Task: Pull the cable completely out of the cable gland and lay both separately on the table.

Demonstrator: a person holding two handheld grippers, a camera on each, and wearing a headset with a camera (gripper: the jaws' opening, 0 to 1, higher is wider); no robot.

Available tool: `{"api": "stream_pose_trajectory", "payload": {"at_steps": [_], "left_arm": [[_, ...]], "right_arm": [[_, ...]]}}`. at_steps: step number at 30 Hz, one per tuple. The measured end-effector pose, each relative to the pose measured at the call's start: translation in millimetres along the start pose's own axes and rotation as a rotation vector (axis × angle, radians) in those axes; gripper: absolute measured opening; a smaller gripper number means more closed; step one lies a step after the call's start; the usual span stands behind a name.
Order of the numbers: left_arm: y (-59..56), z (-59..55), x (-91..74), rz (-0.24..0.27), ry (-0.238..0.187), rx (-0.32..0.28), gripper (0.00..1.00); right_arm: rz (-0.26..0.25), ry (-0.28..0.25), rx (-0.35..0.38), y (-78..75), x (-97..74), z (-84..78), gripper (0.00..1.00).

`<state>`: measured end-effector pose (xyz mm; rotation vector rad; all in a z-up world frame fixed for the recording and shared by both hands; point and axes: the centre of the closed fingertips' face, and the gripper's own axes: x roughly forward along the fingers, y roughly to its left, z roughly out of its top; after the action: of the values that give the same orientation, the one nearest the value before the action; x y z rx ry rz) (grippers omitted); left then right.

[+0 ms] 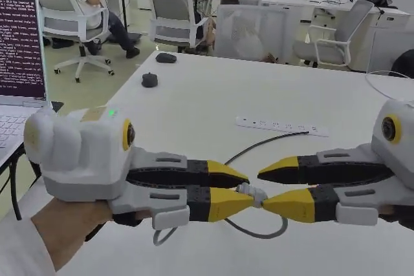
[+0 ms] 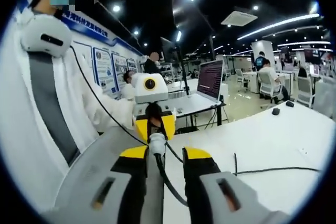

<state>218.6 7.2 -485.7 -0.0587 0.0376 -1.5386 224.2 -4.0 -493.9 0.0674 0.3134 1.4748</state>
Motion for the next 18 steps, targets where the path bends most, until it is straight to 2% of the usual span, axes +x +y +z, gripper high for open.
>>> {"api": "stream_pose_trajectory", "payload": {"at_steps": [2,4,7,10,11,12,16,18], "left_arm": [[-0.5,4.3,-0.5,-0.003,-0.018,0.033,0.14],[-1.6,8.1,-0.1,-0.010,-0.033,0.058,0.14],[-4.0,11.9,1.2,-0.024,-0.047,0.074,0.14],[-7.5,14.9,3.7,-0.040,-0.053,0.091,0.14],[-8.4,15.1,4.0,-0.043,-0.052,0.095,0.14],[-9.7,15.4,4.5,-0.049,-0.053,0.102,0.14],[-13.0,16.3,5.5,-0.058,-0.056,0.124,0.14],[-13.9,16.2,6.1,-0.063,-0.054,0.124,0.14]], "right_arm": [[0.050,-0.007,0.049,6.9,-0.8,-1.3,0.25],[0.069,-0.026,0.088,9.7,0.6,-0.7,0.26],[0.127,-0.062,0.199,16.8,4.2,-0.1,0.23],[0.149,-0.069,0.222,18.2,5.9,-1.1,0.18],[0.170,-0.078,0.229,21.9,5.9,0.5,0.14],[0.186,-0.092,0.236,24.9,5.8,3.1,0.14],[0.197,-0.097,0.269,26.9,6.8,3.9,0.13],[0.207,-0.082,0.320,28.9,7.1,2.3,0.13]]}}
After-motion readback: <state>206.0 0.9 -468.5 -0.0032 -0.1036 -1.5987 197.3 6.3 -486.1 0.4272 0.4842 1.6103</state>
